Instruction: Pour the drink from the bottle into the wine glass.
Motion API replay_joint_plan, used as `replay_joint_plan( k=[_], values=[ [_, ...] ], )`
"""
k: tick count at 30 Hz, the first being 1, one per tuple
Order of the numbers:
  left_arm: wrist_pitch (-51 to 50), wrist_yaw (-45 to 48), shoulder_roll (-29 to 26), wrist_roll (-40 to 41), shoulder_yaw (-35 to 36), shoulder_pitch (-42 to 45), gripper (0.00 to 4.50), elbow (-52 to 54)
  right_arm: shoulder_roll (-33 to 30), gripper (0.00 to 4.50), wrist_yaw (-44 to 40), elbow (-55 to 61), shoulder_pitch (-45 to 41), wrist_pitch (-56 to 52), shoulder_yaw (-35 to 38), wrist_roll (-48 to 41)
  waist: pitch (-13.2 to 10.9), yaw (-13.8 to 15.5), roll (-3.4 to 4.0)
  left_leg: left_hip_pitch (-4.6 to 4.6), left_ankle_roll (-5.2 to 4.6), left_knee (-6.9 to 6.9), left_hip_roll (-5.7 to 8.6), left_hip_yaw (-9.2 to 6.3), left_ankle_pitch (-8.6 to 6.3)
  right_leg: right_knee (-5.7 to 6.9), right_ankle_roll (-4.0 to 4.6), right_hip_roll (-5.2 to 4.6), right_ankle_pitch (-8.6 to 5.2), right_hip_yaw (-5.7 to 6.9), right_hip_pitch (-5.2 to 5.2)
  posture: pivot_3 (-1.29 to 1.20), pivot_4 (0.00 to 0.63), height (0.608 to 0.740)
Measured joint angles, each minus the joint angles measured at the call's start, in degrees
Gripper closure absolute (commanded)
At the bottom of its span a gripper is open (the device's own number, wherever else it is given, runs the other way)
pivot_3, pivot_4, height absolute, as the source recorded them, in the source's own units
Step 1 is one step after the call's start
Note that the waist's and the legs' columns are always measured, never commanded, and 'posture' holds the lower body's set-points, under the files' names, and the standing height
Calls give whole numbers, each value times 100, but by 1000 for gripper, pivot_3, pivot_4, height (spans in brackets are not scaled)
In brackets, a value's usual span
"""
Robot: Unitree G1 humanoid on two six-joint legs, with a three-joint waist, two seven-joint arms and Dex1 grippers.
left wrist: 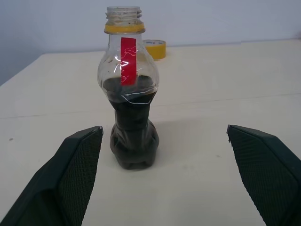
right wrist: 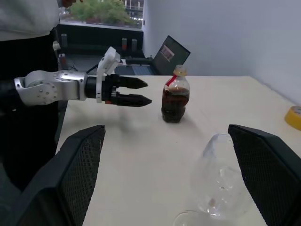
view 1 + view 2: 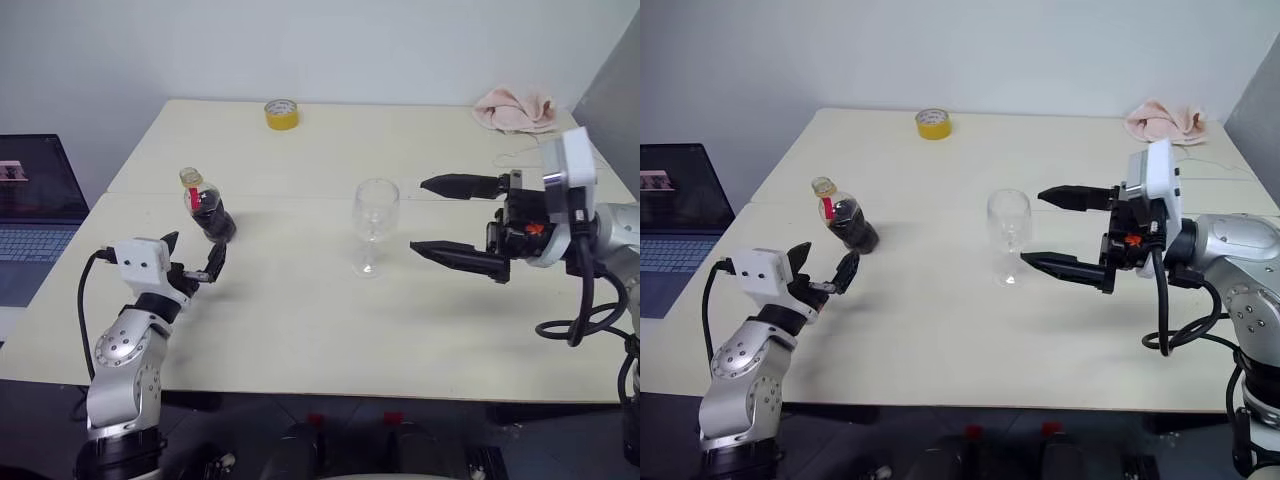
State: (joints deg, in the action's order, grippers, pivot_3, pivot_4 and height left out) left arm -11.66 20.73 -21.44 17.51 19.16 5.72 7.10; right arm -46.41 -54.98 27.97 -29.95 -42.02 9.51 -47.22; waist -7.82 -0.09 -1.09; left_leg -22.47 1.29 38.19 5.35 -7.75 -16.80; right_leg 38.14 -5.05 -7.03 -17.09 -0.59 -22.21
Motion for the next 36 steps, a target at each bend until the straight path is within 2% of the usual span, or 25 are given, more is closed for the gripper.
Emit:
replay_joint_plan(
  k=[8, 26, 36],
  values=[
    [23, -192, -3, -182, -74, 411, 0, -592, -355, 30, 85, 94, 8, -171, -50, 90, 0, -1, 0, 0, 0, 0, -2, -2, 0, 1, 1, 1, 0, 2, -1, 0, 150, 740],
    [357, -129, -212, -374, -133, 1353, 0, -1867, -370, 30, 487, -81, -6, -201, -167, 601, -1, -6, -1, -1, 0, 0, 0, -1, 0, 1, 0, 0, 1, 2, -3, 0, 150, 740],
    [774, 109, -317, -540, -368, 2114, 0, -3262, -372, 30, 500, -79, -89, -216, -180, 578, -2, -13, -4, -3, 0, 0, 1, -3, 0, 2, 0, 0, 1, 6, -5, 0, 150, 740]
  ],
)
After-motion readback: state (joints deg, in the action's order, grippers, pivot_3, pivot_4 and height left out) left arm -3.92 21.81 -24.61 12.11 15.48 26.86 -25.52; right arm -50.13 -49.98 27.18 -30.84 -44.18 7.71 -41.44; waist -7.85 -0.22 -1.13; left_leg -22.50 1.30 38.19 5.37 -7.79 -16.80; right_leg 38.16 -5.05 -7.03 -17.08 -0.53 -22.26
